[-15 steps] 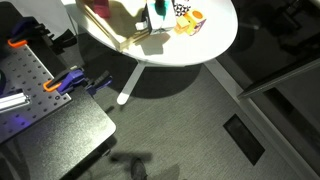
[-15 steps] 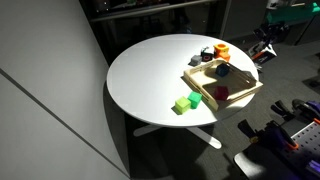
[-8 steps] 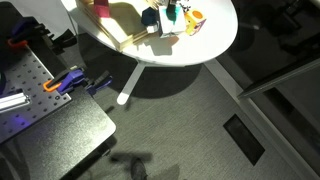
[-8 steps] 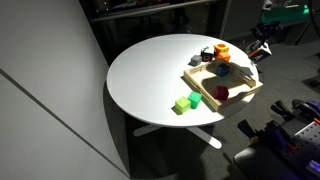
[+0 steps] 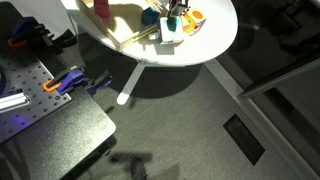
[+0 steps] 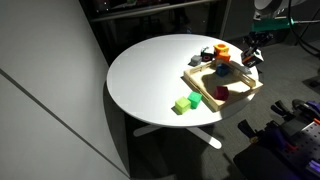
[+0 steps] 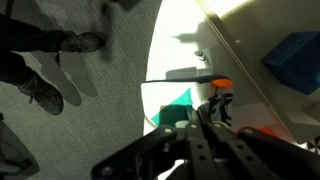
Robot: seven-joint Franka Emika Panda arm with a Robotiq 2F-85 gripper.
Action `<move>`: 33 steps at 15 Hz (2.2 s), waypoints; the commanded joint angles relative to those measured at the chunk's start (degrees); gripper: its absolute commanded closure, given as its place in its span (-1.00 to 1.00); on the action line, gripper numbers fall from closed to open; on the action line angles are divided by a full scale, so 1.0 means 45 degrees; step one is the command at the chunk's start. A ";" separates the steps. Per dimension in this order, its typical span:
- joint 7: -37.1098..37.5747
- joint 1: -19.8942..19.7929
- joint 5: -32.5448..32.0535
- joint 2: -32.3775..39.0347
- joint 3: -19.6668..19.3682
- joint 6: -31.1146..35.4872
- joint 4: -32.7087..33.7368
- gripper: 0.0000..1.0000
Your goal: Remove the toy foam from the box
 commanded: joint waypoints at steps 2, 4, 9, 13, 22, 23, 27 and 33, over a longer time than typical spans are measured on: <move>-0.0824 0.0029 0.0846 0.0670 0.0068 -0.0274 0.0651 0.31; -0.1213 0.0054 0.1111 0.0543 0.0180 -0.0249 0.0514 -0.04; -0.2623 0.0104 0.1711 -0.0102 0.0652 -0.0203 -0.0031 -0.82; -0.3846 0.0188 0.1816 -0.0803 0.1102 -0.0390 -0.0562 -1.00; -0.5375 0.0580 0.1747 -0.2850 0.1689 -0.3151 -0.1598 -1.00; -0.5212 0.0656 0.1648 -0.3138 0.1697 -0.3236 -0.1738 -1.00; -0.4956 0.0938 0.1455 -0.4397 0.1812 -0.2988 -0.2495 -1.00; -0.4242 0.1203 0.1043 -0.6265 0.2161 -0.2419 -0.3697 -1.00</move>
